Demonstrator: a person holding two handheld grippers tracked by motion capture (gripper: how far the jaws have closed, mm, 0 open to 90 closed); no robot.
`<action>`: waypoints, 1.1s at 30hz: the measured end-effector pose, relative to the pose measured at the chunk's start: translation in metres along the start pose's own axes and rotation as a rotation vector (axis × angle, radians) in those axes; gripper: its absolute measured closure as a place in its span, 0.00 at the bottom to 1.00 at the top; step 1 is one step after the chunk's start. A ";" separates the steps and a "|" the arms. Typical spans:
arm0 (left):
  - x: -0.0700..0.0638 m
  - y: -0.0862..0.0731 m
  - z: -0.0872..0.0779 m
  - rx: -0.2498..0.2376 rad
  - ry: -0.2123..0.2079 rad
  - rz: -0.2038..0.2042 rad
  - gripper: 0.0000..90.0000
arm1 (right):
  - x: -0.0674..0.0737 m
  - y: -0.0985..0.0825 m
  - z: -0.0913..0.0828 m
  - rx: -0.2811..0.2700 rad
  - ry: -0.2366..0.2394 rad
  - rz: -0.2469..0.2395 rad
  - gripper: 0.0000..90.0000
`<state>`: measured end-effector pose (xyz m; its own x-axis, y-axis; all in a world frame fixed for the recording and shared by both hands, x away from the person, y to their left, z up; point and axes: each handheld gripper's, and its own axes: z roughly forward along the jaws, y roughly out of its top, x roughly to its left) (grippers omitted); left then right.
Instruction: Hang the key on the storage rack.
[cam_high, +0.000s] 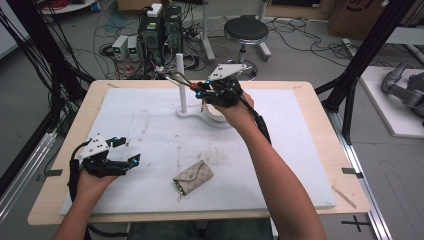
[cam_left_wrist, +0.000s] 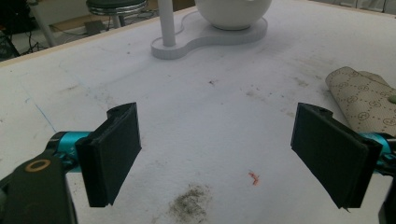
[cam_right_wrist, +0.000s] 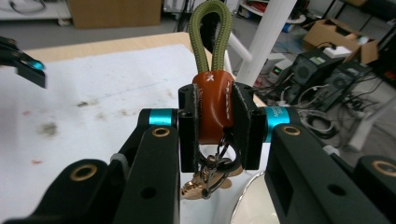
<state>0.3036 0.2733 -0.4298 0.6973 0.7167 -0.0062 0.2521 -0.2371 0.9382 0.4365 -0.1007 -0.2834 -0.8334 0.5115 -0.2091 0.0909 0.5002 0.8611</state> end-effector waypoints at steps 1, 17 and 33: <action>0.000 0.000 0.000 0.000 0.000 0.000 0.18 | 0.000 0.002 0.002 0.002 -0.010 -0.015 0.83; 0.001 0.000 0.000 0.003 -0.003 0.001 0.18 | -0.007 0.001 0.022 0.085 -0.057 -0.011 0.82; 0.002 0.000 0.001 0.005 -0.006 0.004 0.18 | -0.011 -0.017 0.005 0.112 -0.136 0.048 0.43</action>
<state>0.3055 0.2739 -0.4299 0.7022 0.7120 -0.0041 0.2521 -0.2433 0.9366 0.4469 -0.1119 -0.2980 -0.7457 0.6229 -0.2364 0.1956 0.5438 0.8161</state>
